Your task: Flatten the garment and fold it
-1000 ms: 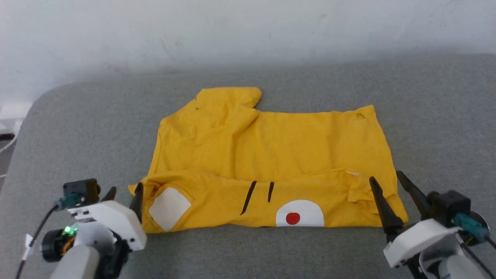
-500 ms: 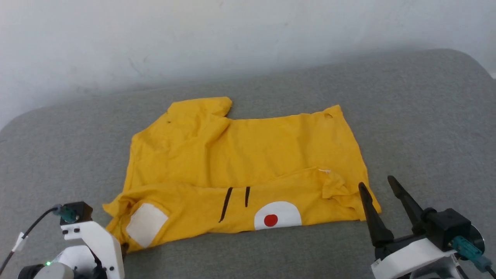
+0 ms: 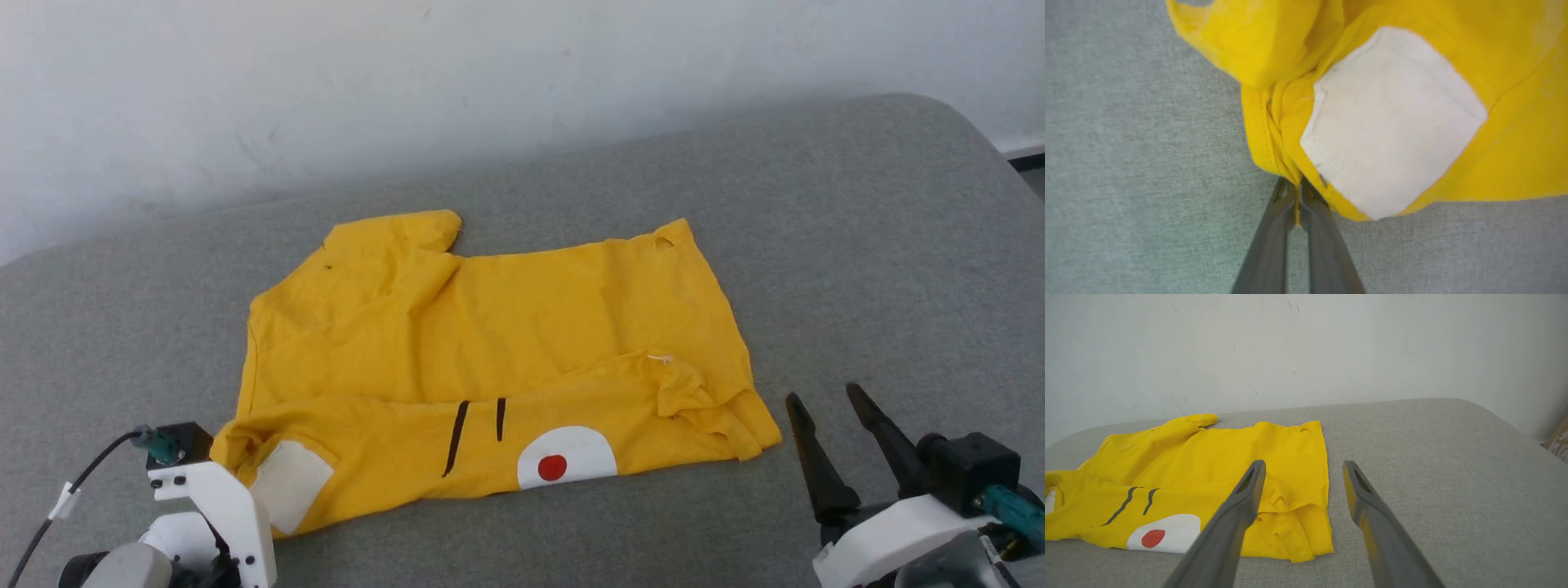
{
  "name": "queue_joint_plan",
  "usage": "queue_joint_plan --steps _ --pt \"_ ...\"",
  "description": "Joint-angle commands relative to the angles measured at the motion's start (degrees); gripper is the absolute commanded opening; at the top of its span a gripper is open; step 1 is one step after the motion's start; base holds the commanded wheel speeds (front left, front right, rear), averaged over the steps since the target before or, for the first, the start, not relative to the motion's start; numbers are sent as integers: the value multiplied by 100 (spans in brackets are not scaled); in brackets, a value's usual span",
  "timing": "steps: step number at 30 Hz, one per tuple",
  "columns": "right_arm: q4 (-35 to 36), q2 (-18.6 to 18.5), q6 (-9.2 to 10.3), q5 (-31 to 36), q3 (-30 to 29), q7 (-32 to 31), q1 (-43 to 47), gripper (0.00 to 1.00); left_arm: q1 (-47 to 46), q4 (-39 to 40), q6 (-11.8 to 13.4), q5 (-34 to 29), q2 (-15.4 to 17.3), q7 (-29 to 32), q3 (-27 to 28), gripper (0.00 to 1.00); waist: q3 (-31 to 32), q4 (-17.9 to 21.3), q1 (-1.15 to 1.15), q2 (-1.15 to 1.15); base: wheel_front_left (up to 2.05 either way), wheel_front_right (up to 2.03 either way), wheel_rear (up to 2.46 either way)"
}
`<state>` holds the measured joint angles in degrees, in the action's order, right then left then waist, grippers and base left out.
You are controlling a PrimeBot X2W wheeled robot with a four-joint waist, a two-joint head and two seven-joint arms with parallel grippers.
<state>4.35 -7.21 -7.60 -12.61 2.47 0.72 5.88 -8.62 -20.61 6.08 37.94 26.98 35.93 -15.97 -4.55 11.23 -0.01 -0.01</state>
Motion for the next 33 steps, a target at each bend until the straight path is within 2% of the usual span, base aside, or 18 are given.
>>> queue_joint_plan --steps 1,8,14,22,28,29,30,31,33 --pt "-53 -54 11 -120 -45 -167 6 100 170 -192 -85 74 -310 -6 -180 0 31 -51 1 1 0 0 0" --pt "-956 -518 11 -814 -118 -1584 -453 100 186 74 12 73 -262 -628 98 0 90 -299 1 1 0 0 0" --pt "-1790 -731 11 -1179 116 -2482 -1076 100 160 660 67 29 -187 -755 153 0 9 -578 1 1 0 0 0" --pt "-2792 -762 11 -1507 666 -3010 -1973 100 97 1117 136 -25 -165 -671 84 0 -246 -744 1 1 0 0 0" --pt "-3685 -664 11 -1839 1097 -3823 -2284 100 51 1179 167 -15 -190 -663 61 0 -370 -815 1 1 0 0 0" --pt "-3804 -638 11 -1911 1138 -3984 -2300 42 56 1180 172 -9 -194 -665 60 0 -372 -817 1 1 0 0 0" --pt "-3898 -627 11 -1960 1185 -4130 -2323 7 63 1180 177 -4 -195 -669 61 0 -373 -817 1 1 0 0 0" --pt "-3964 -625 11 -1998 1234 -4241 -2342 0 72 1177 181 -1 -194 -672 61 0 -365 -817 1 1 0 0 0" --pt "-4002 -613 11 -2092 1301 -4322 -2370 0 95 1172 188 10 -190 -674 61 0 -325 -808 1 1 0 0 0"
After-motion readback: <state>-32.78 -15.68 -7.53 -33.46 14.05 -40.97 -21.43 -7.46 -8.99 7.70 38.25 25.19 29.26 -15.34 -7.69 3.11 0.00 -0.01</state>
